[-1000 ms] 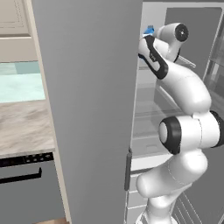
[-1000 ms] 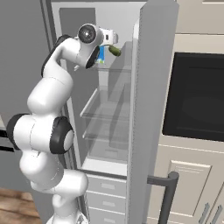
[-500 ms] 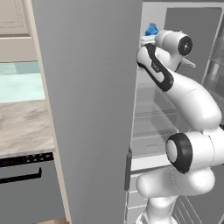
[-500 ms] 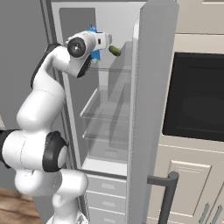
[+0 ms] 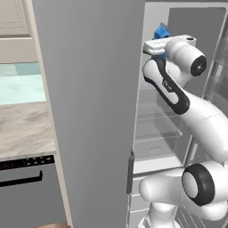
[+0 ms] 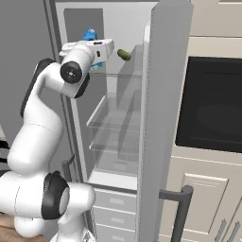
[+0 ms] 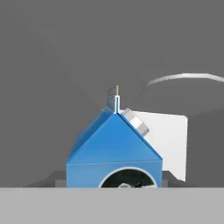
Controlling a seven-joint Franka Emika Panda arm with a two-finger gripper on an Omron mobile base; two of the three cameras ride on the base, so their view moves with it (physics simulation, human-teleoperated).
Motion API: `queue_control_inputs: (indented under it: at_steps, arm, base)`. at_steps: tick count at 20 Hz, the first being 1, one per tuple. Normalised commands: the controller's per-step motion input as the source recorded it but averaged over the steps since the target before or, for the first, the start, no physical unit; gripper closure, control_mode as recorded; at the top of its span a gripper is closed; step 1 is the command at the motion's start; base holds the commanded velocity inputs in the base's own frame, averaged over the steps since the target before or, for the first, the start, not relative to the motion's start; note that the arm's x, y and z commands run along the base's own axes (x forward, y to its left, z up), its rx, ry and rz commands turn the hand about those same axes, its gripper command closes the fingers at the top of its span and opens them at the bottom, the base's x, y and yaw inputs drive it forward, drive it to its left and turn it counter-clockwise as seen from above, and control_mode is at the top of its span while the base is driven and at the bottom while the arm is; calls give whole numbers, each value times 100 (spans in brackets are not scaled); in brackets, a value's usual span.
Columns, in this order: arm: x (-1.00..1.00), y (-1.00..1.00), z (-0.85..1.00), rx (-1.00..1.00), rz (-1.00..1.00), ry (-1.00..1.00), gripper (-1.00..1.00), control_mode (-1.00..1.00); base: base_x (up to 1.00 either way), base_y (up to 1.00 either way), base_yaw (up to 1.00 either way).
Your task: Take out the milk from the fridge and place it on the tray on the counter. Then take the sugar cube near the tray and place it in the tray.
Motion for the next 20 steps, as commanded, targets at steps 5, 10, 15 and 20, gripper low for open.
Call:
queue_control_inputs:
  at_steps: [5, 10, 15, 20]
  arm:
    - [-88, 12, 37, -1, -1, -2, 100, -100]
    - [-100, 0, 21, 1, -5, 0, 100, -100]
    - [-99, 0, 14, 6, -12, 11, 100, -100]
    - [-82, 6, 16, 4, -8, 20, 100, -100]
  base:
    - [0, 0, 0]
    - [0, 0, 0]
    - [0, 0, 0]
    - [0, 0, 0]
